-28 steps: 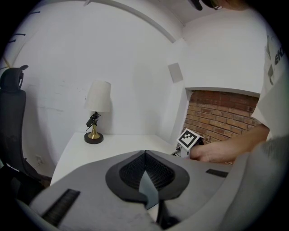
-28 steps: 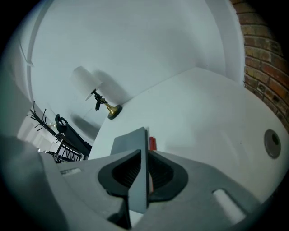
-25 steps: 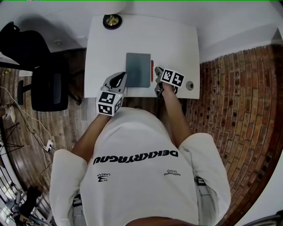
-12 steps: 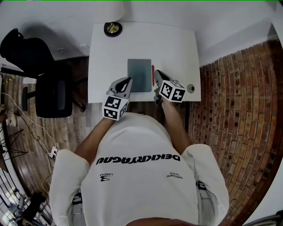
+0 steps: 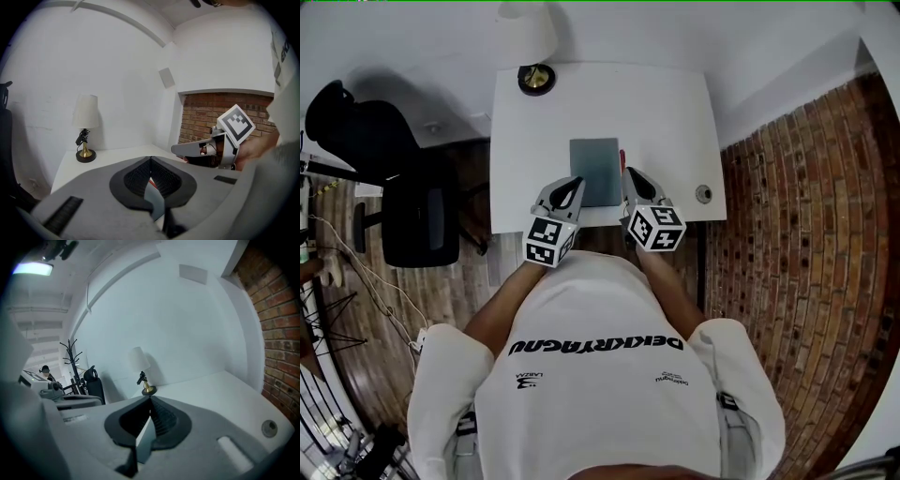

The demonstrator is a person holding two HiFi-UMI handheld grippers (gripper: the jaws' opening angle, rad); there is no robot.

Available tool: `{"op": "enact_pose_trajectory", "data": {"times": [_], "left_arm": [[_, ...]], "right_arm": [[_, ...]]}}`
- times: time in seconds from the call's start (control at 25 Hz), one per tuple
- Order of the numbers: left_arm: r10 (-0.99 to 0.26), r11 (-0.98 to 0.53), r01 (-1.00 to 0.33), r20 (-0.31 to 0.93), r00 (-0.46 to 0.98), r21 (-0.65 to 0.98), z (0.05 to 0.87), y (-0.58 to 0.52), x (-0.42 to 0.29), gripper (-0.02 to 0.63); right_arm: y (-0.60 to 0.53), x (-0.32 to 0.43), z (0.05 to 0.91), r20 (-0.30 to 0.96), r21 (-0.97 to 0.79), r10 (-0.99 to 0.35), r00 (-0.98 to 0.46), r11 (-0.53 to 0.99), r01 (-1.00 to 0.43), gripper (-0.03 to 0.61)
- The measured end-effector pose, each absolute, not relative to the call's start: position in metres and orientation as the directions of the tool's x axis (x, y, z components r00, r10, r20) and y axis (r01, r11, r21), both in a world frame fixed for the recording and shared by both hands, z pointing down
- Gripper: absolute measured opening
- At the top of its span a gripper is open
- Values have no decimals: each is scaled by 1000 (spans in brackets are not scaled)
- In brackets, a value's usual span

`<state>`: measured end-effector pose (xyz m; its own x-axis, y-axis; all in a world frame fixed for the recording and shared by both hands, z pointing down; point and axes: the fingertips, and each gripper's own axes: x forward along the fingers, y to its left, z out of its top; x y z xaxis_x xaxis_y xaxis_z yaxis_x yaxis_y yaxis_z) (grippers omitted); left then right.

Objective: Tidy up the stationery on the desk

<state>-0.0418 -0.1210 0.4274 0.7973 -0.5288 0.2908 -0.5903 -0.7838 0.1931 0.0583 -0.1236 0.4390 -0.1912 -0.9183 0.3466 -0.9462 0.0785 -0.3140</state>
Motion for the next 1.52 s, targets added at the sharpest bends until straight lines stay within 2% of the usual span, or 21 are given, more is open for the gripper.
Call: {"op": "enact_pose_trajectory", "data": {"times": [0.6,1.52], "left_arm": [[-533,-802,-577,252,808,154,418,-112,-37,-3],[-558,-785,-600,247,792,153,421,-114,-46,-3]], "right_arm": [[-102,50,411,236,-187,-957,-170,127,-974,-5],[-102,47,415,240,-185,-954,-178,135,-973,-5]]}}
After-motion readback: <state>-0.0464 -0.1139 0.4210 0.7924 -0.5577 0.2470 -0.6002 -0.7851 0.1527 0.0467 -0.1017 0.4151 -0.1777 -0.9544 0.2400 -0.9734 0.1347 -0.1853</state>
